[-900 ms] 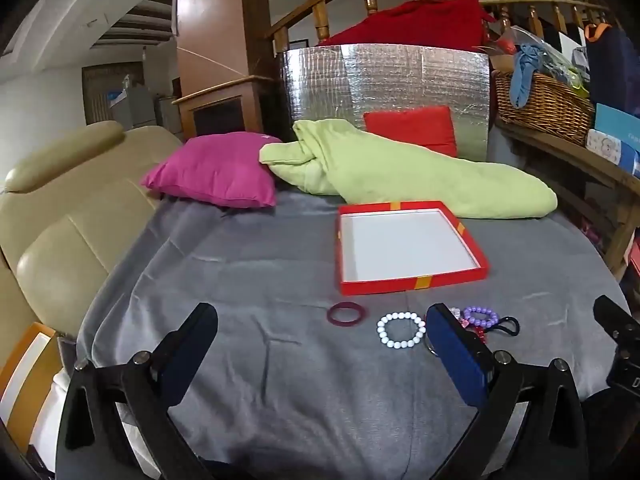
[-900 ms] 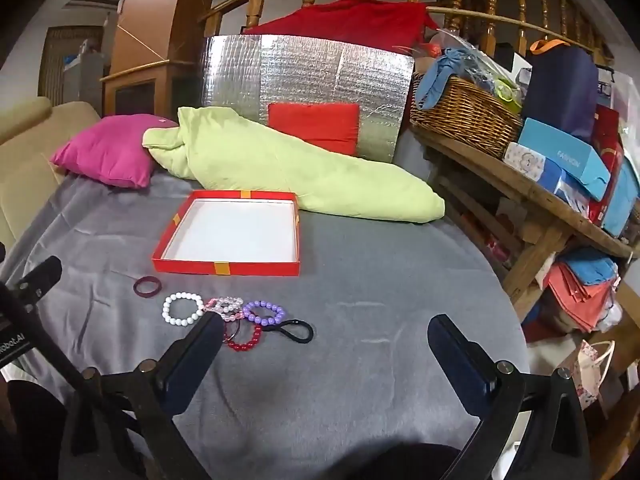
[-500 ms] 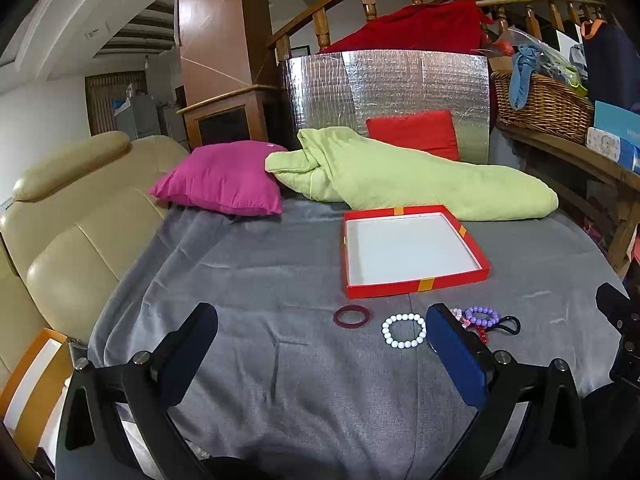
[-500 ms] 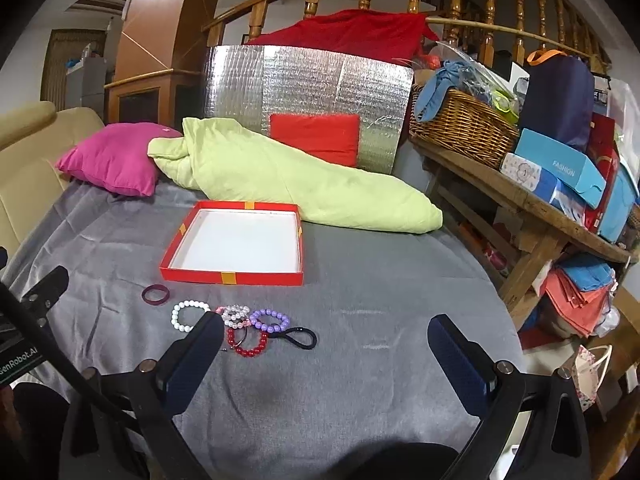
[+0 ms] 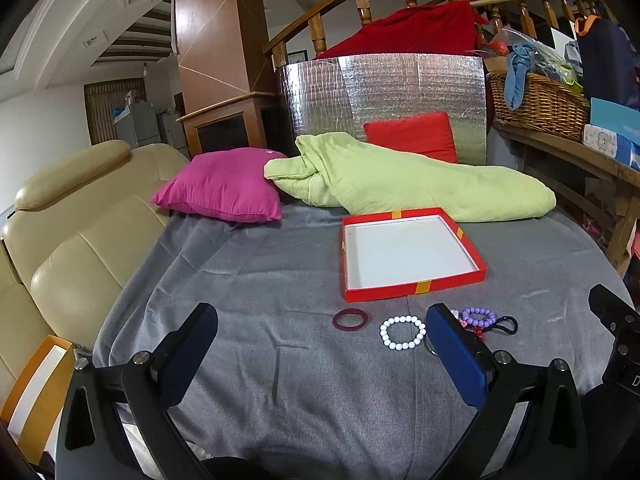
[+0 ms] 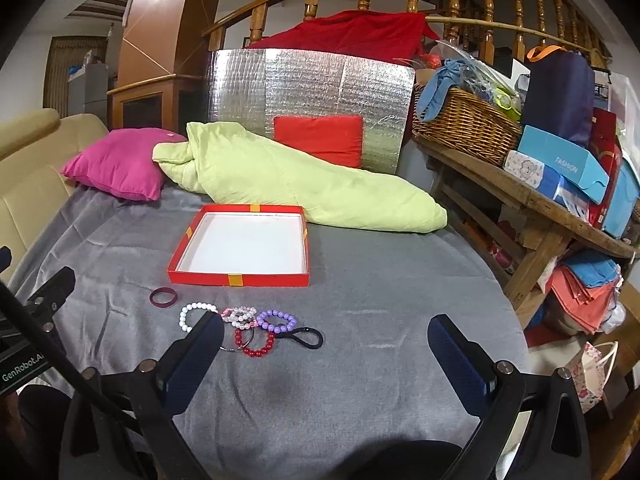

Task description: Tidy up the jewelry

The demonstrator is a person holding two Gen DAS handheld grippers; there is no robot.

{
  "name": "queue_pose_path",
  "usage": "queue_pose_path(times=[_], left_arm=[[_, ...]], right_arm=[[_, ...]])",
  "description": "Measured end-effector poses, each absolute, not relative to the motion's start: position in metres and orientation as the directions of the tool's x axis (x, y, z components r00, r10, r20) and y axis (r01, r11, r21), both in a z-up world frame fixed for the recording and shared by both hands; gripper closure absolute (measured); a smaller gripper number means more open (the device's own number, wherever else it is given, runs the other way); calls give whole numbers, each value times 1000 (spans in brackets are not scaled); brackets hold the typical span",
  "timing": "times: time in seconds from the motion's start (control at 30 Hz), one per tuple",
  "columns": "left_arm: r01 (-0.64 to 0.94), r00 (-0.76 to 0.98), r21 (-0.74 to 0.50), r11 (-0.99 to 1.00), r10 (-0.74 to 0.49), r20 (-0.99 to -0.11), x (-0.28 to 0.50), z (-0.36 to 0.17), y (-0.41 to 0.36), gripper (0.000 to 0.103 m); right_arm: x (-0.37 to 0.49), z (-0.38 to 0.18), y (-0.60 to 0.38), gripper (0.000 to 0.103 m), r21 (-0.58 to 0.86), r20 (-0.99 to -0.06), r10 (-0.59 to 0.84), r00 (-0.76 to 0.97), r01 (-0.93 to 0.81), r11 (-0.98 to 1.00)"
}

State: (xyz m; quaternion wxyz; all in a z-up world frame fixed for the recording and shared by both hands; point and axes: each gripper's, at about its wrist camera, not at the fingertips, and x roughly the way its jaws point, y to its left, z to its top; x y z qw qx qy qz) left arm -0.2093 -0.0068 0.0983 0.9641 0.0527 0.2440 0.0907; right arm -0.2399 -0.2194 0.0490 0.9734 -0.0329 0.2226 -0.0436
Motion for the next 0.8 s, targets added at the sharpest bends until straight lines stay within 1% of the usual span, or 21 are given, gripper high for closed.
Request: queue_pose_path(times=[0.57,0.8], left_arm=[[-155,847,162,974,216,-486,-207,89,-5,0],[-158,847,159,975,217,-486,-209,87,-3,0]], right_arm=[[-234,41,-216,0,-76,-465,-84,881,55,996],[-232,39,-216,0,-60,-451,-76,889,54,997]])
